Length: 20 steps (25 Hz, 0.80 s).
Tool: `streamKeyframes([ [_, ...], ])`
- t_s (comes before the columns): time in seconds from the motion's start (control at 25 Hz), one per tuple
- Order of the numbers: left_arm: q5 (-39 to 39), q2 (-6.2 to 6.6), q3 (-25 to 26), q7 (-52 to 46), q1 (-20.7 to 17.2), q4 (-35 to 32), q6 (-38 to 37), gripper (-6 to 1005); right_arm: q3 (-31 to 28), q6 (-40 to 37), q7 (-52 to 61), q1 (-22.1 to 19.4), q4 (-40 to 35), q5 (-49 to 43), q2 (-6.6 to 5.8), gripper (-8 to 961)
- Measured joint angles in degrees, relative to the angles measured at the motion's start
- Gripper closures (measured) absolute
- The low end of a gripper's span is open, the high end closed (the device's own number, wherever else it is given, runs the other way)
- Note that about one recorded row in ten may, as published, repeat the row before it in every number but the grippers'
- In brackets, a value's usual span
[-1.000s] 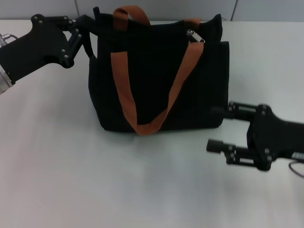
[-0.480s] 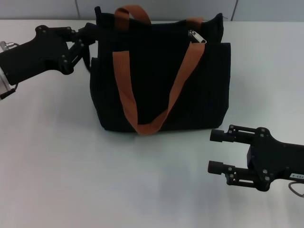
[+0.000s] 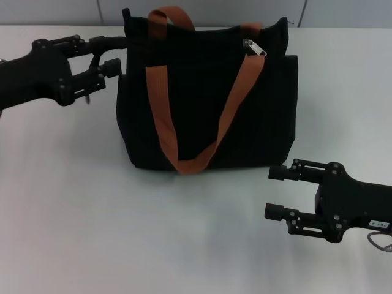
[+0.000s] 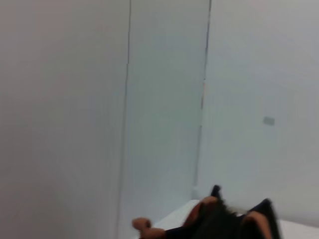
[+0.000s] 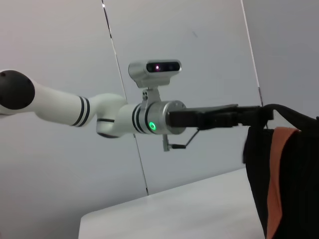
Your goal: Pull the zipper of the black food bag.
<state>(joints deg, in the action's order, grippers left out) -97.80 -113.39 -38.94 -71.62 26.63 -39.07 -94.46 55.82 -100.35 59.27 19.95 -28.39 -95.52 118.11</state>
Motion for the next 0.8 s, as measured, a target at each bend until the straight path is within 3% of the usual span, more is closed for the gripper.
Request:
streamKeyframes([
  [0.16, -0.27, 2.11, 0.01, -6.08, 0.58, -1.51, -5.1, 504, -0.01, 0.59, -0.05, 0.25, 0.0, -0.09, 0.04, 258],
  [0.36, -0.48, 2.52, 0.02, -8.73, 0.53, -2.21, -12.94, 271, 0.02, 0.86, -0.06, 0.33, 0.0, -0.13, 0.13, 255],
  [0.4, -1.52, 2.25, 0.02, -8.42, 0.31, -2.17, -14.79, 216, 0.08, 0.88, -0.07, 0.33, 0.0, -0.14, 0.15, 255],
  [0.52, -3.87, 1.64, -0.01, -7.23, 0.17, -1.77, -16.42, 216, 0.36, 0.9, -0.09, 0.41, 0.0, -0.16, 0.21, 253],
  [0.8, -11.74, -1.52, -0.08, 2.84, -1.69, 2.95, -18.97, 217, 0.5, 0.96, -0.46, 0.46, -0.15, -2.79, 0.18, 250],
])
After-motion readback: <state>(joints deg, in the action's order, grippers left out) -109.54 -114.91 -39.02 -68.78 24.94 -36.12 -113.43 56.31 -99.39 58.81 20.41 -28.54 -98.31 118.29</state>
